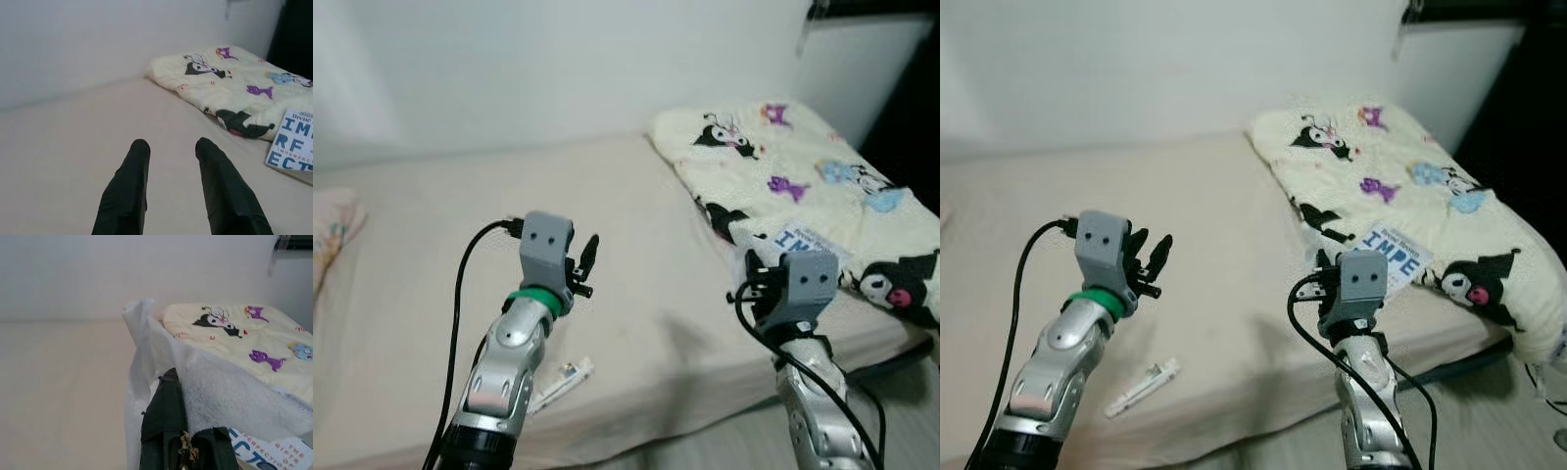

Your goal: Clean up the room

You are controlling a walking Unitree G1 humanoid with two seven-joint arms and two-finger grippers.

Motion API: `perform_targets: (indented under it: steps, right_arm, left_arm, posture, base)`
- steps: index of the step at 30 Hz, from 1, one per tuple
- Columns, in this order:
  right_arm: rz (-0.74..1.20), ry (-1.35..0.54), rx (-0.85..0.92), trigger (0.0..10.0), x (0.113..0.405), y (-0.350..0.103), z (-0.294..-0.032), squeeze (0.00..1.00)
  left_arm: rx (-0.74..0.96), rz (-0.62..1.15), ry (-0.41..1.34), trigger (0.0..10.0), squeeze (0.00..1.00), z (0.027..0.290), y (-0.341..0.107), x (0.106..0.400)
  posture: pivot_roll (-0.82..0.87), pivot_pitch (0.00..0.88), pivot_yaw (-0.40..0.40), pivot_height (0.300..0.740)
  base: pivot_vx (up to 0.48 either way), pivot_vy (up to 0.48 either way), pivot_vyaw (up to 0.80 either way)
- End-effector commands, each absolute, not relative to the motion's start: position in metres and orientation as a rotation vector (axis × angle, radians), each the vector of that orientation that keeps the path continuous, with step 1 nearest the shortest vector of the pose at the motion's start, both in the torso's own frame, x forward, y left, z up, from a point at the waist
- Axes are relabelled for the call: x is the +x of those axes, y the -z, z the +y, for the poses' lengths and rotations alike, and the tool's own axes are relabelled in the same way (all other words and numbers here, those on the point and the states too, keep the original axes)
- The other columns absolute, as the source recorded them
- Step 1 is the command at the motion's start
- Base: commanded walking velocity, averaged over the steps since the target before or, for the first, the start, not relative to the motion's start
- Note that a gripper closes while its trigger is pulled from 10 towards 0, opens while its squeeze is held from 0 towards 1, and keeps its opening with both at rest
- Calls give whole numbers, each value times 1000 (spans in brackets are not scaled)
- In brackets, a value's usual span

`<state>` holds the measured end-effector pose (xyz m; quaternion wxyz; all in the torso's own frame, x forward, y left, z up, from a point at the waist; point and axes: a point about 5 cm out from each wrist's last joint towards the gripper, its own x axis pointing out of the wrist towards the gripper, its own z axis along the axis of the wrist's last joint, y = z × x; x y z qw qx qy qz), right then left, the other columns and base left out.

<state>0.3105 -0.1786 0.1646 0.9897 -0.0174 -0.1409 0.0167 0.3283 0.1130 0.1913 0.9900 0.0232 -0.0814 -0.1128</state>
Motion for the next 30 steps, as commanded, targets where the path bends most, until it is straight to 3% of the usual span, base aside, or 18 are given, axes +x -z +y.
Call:
perform_targets:
  steps: [1, 11, 30]
  right_arm:
    - [-272, -33, -32, 10000, 309, -162, -178, 0]
    - [-280, -32, -30, 10000, 311, -164, -177, 0]
    - [-273, -26, -6, 10000, 311, -160, -172, 0]
  left_arm:
    - [55, -145, 225, 10000, 0, 112, -186, 328]
    - [57, -151, 226, 10000, 0, 112, -186, 330]
    - [55, -149, 243, 10000, 0, 111, -185, 330]
  posture:
    - [-138, 0, 34, 691]
    - [-137, 0, 36, 714]
    - [-140, 0, 52, 714]
  base:
    - [0, 0, 0]
    - [0, 0, 0]
    - [0, 0, 0]
